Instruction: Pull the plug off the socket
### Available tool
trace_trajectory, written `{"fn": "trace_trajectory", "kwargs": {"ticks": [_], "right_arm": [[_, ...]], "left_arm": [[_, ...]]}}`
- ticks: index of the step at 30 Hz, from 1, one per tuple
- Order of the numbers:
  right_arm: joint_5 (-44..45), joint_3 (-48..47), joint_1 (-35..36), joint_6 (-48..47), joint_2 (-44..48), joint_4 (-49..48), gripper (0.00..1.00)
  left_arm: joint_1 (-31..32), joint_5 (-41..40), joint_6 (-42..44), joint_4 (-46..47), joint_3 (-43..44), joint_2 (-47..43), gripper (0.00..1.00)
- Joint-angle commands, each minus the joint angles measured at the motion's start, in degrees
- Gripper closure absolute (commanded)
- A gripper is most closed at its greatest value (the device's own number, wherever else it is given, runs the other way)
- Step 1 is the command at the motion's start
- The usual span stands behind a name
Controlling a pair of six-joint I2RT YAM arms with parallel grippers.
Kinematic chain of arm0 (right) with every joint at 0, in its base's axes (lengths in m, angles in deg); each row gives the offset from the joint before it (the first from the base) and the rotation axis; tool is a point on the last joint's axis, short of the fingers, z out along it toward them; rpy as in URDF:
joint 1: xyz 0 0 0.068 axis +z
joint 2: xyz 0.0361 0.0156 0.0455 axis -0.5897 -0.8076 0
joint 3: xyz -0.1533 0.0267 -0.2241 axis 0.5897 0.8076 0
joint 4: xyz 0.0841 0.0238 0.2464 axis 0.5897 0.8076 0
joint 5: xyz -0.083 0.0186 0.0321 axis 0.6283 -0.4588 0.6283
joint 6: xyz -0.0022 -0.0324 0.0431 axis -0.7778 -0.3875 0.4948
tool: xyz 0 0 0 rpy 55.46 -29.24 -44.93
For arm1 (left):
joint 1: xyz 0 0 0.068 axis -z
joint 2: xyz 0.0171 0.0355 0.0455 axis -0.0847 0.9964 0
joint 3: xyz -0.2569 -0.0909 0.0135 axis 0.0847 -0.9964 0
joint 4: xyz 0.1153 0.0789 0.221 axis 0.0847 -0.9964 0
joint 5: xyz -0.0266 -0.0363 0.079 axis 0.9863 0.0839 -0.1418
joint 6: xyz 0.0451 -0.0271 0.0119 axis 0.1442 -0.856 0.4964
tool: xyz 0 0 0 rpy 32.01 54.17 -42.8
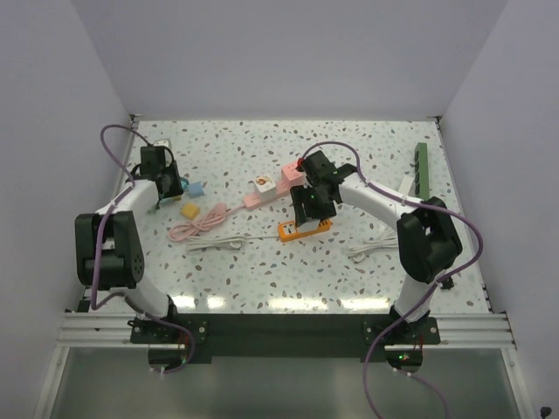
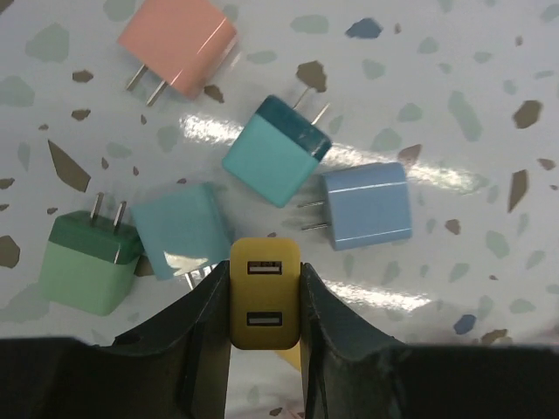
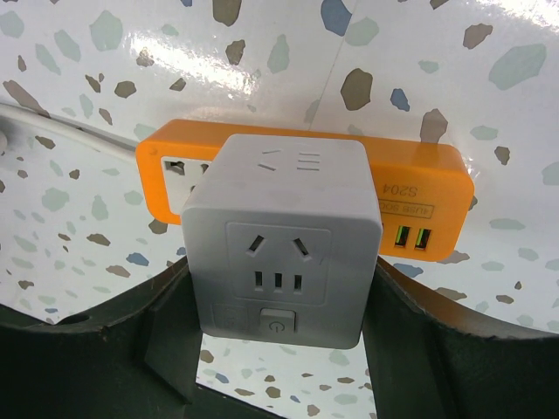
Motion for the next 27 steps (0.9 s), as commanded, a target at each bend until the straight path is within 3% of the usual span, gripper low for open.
{"fn": "trace_trajectory", "kwargs": {"ticks": [1, 3, 4, 11, 13, 18, 19, 20, 22, 23, 25, 26, 27], "right_arm": [[2.25, 3.37, -0.4, 0.29, -4.28, 1.87, 1.0], [1.81, 2.84, -0.41, 0.29, -3.83, 1.7, 1.0], [1.64, 2.58, -0.4, 0.38, -3.66, 1.7, 1.0], [2.07, 1.43, -0.32, 0.38, -4.62, 2.05, 1.0], [2.16, 1.17, -0.4, 0.55, -4.89, 1.87, 1.0], [2.16, -0.15, -0.32, 0.73, -6.2, 2.05, 1.0], [2.07, -0.58, -0.32, 0.73, -6.29, 2.13, 1.0], [1.9, -0.76, -0.32, 0.64, -6.47, 2.22, 1.0], [0.85, -1.29, -0.32, 0.64, -6.38, 2.22, 0.97], [-0.03, -1.29, -0.32, 0.55, -6.21, 2.14, 0.73], [-3.01, -1.55, -0.32, 0.73, -4.98, 1.52, 0.47], [-3.72, -1.64, -0.32, 0.99, -4.19, 1.35, 0.19], [-4.07, -1.73, -0.32, 2.04, -3.31, 1.08, 0.05]], "left_arm": [[-1.98, -0.3, -2.04, -5.21, 3.81, 3.82, 1.0], [-2.16, -0.66, -1.96, -5.74, 4.86, 4.88, 0.97], [-2.07, -0.23, -1.96, -5.83, 5.04, 5.5, 0.86], [-0.67, 9.96, -1.61, -2.84, 1.27, -1.43, 0.5], [2.49, 13.39, -0.47, -2.58, 0.21, -4.67, 0.37], [11.02, 17.77, -1.94, -2.85, -3.47, -9.16, 0.22], [11.72, 19.36, -2.91, -1.71, -4.27, -9.78, 0.07], [12.69, 20.42, -3.62, -0.74, -5.4, -10.31, 0.01], [16.55, 20.95, -5.12, 0.84, -5.5, -11.37, 0.0], [19.26, 21.57, -5.56, 1.81, -5.42, -11.46, 0.0], [22.17, 21.84, -5.65, 3.48, -4.37, -11.11, 0.0], [24.8, 21.66, -5.47, 4.09, -3.4, -10.93, 0.0], [25.87, 21.57, -5.04, 5.23, -2.87, -10.06, 0.0]]}}
